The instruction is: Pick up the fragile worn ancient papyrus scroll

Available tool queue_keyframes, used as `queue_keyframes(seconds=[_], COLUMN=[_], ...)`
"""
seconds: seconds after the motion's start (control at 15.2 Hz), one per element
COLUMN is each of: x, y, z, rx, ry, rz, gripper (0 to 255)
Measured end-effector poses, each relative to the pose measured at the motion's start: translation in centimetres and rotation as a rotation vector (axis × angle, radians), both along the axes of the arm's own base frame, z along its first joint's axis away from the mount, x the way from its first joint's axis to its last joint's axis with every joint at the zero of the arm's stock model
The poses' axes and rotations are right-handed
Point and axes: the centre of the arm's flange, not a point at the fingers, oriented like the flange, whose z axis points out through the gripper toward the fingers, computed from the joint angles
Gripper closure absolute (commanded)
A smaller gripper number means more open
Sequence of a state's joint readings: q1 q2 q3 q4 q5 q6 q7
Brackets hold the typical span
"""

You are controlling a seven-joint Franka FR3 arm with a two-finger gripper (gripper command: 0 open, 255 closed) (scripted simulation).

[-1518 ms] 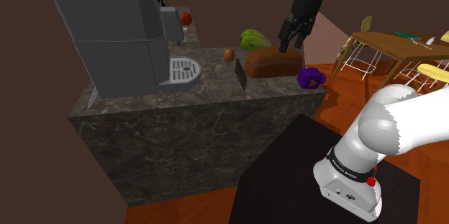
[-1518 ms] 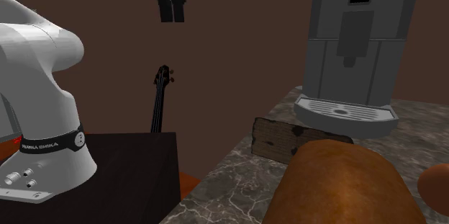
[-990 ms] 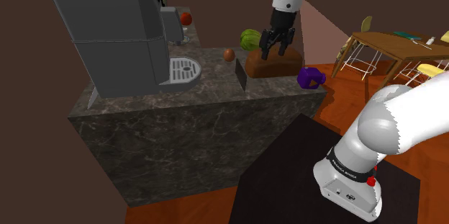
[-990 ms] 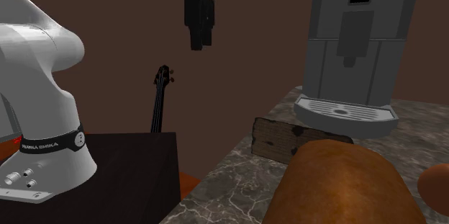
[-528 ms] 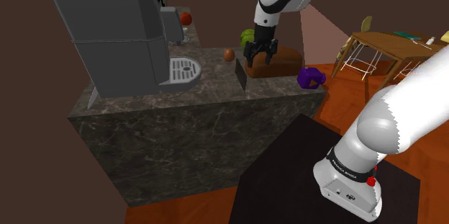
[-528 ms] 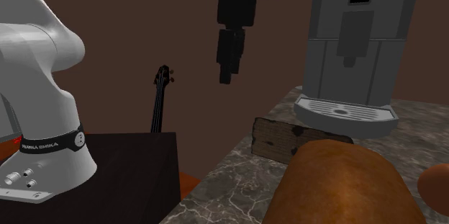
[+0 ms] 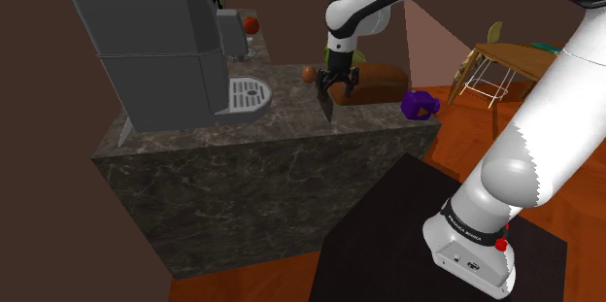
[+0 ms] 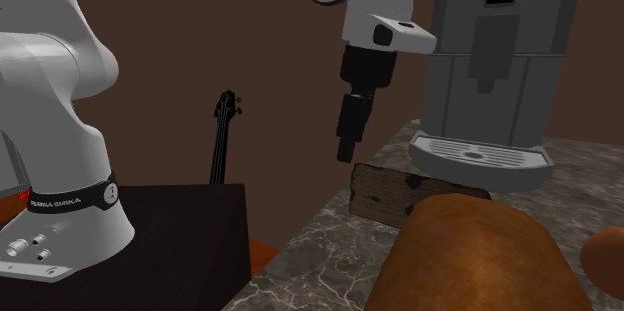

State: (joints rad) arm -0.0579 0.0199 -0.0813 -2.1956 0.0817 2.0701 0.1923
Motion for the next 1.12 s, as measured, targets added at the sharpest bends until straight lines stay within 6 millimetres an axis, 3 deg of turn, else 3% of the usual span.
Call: queue_keyframes(seconds=[0.4, 0.46, 1.12], x=[0.3, 0.3, 0.3], y=[0.0, 0.0, 0.0], z=[-3.1, -3.2, -3.4], rx=[0.000, 0.000, 0.000], ry=[0.002, 0.001, 0.001], rz=[-0.002, -0.002, -0.002], gripper=[0, 255, 255])
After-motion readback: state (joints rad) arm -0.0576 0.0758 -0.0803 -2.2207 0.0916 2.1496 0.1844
